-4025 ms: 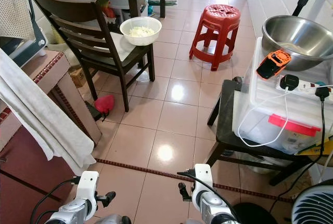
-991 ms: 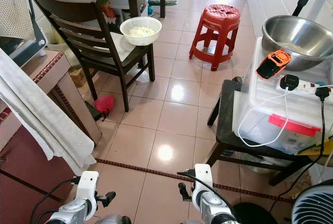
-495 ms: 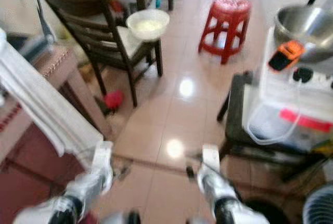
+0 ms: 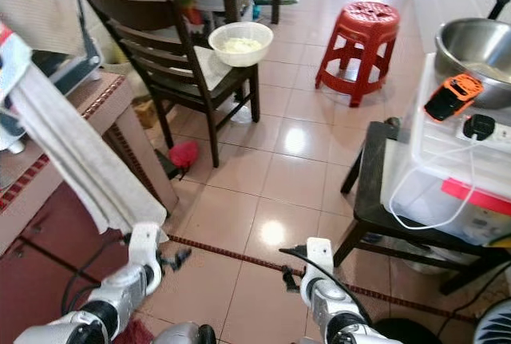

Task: Kitchen organization

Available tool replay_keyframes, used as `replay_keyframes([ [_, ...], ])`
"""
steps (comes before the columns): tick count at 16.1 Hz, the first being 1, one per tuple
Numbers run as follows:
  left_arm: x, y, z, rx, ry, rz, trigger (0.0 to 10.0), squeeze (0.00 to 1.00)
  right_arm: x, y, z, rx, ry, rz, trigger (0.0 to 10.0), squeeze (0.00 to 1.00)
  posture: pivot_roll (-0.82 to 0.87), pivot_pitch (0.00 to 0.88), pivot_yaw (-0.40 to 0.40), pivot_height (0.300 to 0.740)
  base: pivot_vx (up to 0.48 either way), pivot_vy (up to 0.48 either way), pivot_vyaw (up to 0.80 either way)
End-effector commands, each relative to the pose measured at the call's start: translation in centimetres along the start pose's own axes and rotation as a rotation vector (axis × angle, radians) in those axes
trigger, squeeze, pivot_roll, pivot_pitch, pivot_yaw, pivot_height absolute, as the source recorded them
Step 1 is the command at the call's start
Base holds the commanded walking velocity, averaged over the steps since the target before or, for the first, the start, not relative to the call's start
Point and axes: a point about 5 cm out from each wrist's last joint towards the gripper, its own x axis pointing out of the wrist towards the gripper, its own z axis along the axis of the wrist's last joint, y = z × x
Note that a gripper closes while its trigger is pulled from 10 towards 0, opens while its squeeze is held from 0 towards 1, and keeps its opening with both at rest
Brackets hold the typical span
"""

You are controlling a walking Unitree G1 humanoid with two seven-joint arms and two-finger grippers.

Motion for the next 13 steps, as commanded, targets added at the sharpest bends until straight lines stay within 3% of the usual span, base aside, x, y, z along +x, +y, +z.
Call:
replay_keyframes([
  [1,0.1,0.5,1.8,0.021,-0.075,0.006,10.0,0.00,0.1,0.0,1.9,-0.018,-0.088,-0.002,10.0,0.00,-0.03,0.000,0.078,0.740,0.000,0.000,0.00],
  [2,0.1,0.8,3.4,0.033,-0.144,-0.015,10.0,0.00,0.2,0.1,3.8,-0.031,-0.183,0.005,10.0,0.00,-0.04,0.000,0.083,0.740,0.000,0.000,0.00],
  [3,-0.1,1.3,6.2,0.024,-0.267,-0.027,10.0,0.00,0.0,-0.1,7.0,-0.052,-0.305,0.024,10.0,0.00,-0.04,0.000,0.086,0.740,0.000,0.000,0.00],
  [5,-0.6,1.8,8.6,0.009,-0.389,-0.062,10.0,0.00,-0.6,-0.3,9.8,-0.061,-0.456,0.046,10.0,0.00,-0.05,0.000,0.092,0.740,0.000,0.000,0.00],
  [6,-1.5,2.3,10.2,0.002,-0.510,-0.096,10.0,0.00,-1.6,-0.6,11.5,-0.089,-0.604,0.041,10.0,0.00,-0.05,0.000,0.093,0.740,0.000,0.000,0.00],
  [8,-4.4,2.3,11.7,0.072,-0.707,-0.133,10.0,0.00,-4.1,-0.8,11.8,-0.104,-0.780,0.028,10.0,0.00,-0.05,0.000,0.093,0.740,0.000,0.000,0.00],
  [9,-5.7,1.8,11.7,0.093,-0.753,-0.172,10.0,0.00,-5.3,-1.0,11.5,-0.119,-0.820,0.019,10.0,0.00,-0.05,0.000,0.092,0.740,0.000,0.000,0.00],
  [11,-7.8,1.3,10.5,0.161,-0.783,-0.204,10.0,0.00,-7.6,-1.5,10.3,-0.162,-0.871,-0.007,10.0,0.00,-0.05,0.000,0.090,0.740,0.000,0.000,0.00],
  [13,-9.4,2.1,8.3,0.189,-0.740,-0.195,10.0,0.00,-8.9,-1.9,7.8,-0.200,-0.817,-0.031,10.0,0.00,-0.05,0.000,0.084,0.740,0.000,0.000,0.00],
])
